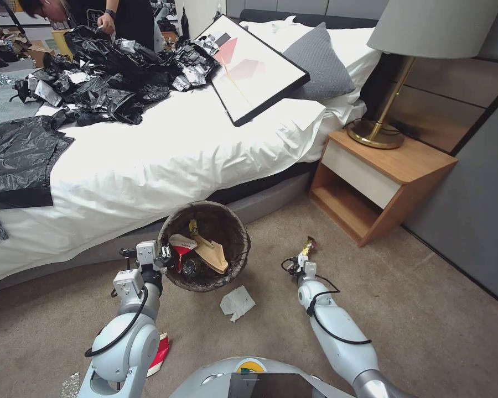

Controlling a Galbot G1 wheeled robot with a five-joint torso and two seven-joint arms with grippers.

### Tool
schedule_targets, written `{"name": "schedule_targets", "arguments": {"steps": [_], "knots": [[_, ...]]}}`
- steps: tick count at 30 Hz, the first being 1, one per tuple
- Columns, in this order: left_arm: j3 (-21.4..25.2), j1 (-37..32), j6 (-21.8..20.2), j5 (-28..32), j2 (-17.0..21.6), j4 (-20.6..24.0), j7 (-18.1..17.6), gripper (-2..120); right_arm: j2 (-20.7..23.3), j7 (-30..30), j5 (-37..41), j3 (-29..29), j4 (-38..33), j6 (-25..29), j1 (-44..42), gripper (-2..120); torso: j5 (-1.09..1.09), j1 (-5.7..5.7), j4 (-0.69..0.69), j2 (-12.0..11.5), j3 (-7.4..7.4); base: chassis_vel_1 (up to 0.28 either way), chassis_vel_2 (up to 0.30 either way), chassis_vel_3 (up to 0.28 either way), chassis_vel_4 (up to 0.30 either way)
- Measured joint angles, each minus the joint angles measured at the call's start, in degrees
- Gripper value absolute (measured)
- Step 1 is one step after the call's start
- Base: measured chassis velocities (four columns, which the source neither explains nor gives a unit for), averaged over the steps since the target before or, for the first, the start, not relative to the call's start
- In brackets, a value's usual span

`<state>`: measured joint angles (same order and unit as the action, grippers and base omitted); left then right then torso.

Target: Pick up the trash bin, then pick up the garbage from the floor and place it into the trash bin.

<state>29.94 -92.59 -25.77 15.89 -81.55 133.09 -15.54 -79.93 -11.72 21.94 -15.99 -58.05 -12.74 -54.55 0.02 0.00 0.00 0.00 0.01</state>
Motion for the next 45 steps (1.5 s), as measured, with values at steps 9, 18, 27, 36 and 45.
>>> {"name": "schedule_targets", "arguments": {"steps": [9,18,27,36,45], "knots": [[-0.1,-0.1,0.0,-0.1,-0.1,0.0,0.0,4,0.3,-1.2,-0.6,-0.3,-2.8,3.2,-0.9,0,-0.01,0.00,-0.01,0.0,0.00,0.000,0.000,0.000,0.000],[-0.6,0.0,-0.3,0.0,-0.1,-0.3,-0.1,4,1.8,-1.6,-11.7,-1.2,-23.0,15.3,-6.4,0,-0.01,0.00,0.00,0.0,-0.01,0.000,0.000,0.000,0.000],[-0.9,-0.3,-0.7,0.2,0.1,-0.4,-0.3,4,2.3,2.7,-18.4,-0.4,-41.1,23.7,-10.6,0,-0.02,0.00,0.00,0.0,-0.01,0.000,0.000,0.000,0.000],[-1.2,-0.5,-1.5,0.8,-0.1,-0.3,-0.5,4,2.6,18.3,-20.5,2.9,-50.6,33.6,-14.6,0,-0.02,0.00,0.00,0.0,-0.01,0.000,0.000,0.000,0.000],[-1.6,-0.5,-1.9,1.1,-0.4,-0.3,-0.5,4,3.9,27.9,-21.1,7.9,-52.9,37.7,-16.6,0,-0.02,0.00,0.00,0.0,-0.01,0.000,0.000,0.000,0.000]]}}
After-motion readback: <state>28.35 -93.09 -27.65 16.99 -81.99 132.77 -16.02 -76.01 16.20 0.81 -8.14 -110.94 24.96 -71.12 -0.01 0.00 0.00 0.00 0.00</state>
